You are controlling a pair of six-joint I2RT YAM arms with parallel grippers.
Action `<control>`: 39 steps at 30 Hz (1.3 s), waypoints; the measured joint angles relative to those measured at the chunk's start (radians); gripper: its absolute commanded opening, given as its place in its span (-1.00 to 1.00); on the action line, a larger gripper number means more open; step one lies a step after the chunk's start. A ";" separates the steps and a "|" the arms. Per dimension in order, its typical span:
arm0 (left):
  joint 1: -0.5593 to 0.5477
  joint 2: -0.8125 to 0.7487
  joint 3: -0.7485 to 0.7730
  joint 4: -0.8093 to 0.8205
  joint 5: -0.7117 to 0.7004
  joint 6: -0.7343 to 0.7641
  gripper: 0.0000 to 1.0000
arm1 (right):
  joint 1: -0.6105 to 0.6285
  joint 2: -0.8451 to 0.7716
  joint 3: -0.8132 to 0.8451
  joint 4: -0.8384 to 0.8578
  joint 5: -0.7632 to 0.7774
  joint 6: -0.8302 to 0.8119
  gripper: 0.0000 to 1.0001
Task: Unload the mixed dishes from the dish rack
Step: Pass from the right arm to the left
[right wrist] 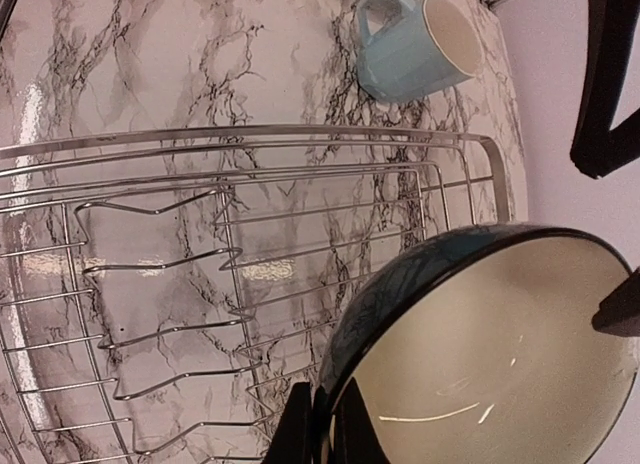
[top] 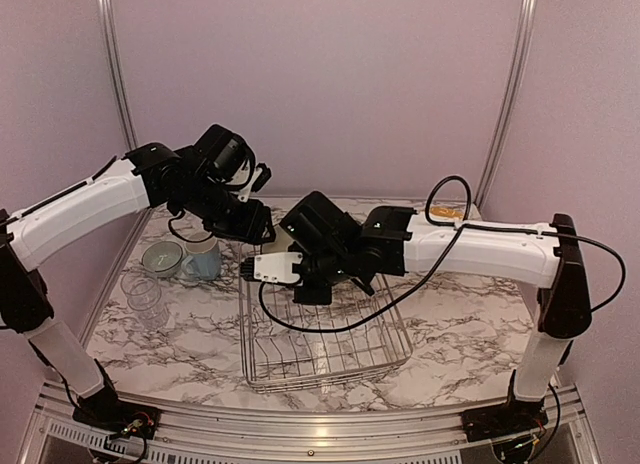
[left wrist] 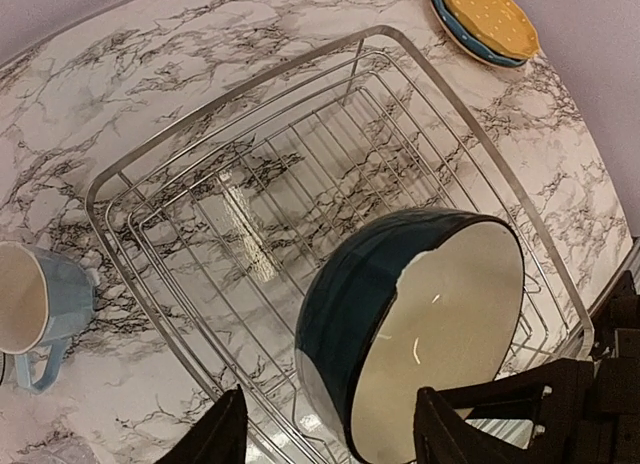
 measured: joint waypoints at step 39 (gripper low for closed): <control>-0.077 0.115 0.113 -0.113 -0.348 -0.032 -1.00 | 0.076 0.028 -0.046 0.119 0.295 -0.050 0.93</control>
